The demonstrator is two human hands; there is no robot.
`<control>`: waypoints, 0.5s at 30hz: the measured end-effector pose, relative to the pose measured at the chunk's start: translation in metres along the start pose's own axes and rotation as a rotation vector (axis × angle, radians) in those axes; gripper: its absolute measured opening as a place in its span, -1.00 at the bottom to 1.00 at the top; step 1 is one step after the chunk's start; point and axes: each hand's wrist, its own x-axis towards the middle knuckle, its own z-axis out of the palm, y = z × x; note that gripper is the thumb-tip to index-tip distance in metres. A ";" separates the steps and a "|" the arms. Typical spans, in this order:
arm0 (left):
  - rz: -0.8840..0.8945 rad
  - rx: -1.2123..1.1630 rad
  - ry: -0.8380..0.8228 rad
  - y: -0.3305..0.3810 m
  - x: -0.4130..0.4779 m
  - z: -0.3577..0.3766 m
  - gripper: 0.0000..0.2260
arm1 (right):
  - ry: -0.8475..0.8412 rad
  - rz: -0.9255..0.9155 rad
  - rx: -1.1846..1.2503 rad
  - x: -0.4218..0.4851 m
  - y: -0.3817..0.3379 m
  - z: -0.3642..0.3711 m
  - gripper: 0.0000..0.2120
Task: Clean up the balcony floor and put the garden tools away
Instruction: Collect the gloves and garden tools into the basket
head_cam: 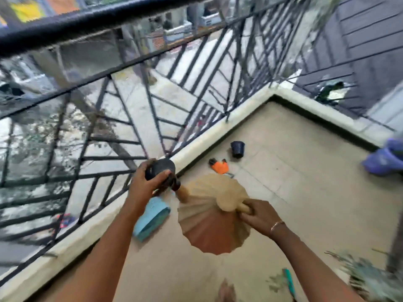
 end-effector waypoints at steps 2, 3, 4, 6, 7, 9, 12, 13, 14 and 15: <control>0.003 -0.055 -0.061 0.022 0.021 0.046 -0.41 | 0.029 0.028 0.035 -0.001 0.029 -0.035 -0.51; 0.011 -0.084 -0.094 0.033 0.030 0.069 -0.41 | 0.042 0.045 0.035 -0.001 0.043 -0.051 -0.61; 0.008 -0.116 -0.121 0.043 0.038 0.091 -0.37 | 0.058 0.067 0.045 -0.002 0.056 -0.066 -0.66; -0.034 -0.240 -0.182 0.065 0.055 0.137 -0.37 | 0.131 0.113 0.091 -0.003 0.081 -0.095 -0.67; -0.067 -0.332 -0.227 0.072 0.064 0.161 -0.46 | 0.181 0.134 0.121 -0.002 0.092 -0.108 -0.68; -0.086 -0.472 -0.320 0.092 0.074 0.209 -0.66 | 0.269 0.175 0.163 0.001 0.111 -0.132 -0.63; -0.052 -0.423 -0.419 0.116 0.086 0.275 -0.55 | 0.350 0.212 0.213 0.018 0.141 -0.166 -0.39; -0.011 -0.419 -0.469 0.120 0.094 0.296 -0.51 | 0.371 0.216 0.214 0.028 0.152 -0.177 -0.31; 0.014 -0.392 -0.518 0.125 0.105 0.316 -0.47 | 0.381 0.227 0.210 0.039 0.163 -0.189 -0.26; 0.023 -0.354 -0.556 0.129 0.118 0.335 -0.48 | 0.385 0.243 0.204 0.051 0.175 -0.201 -0.24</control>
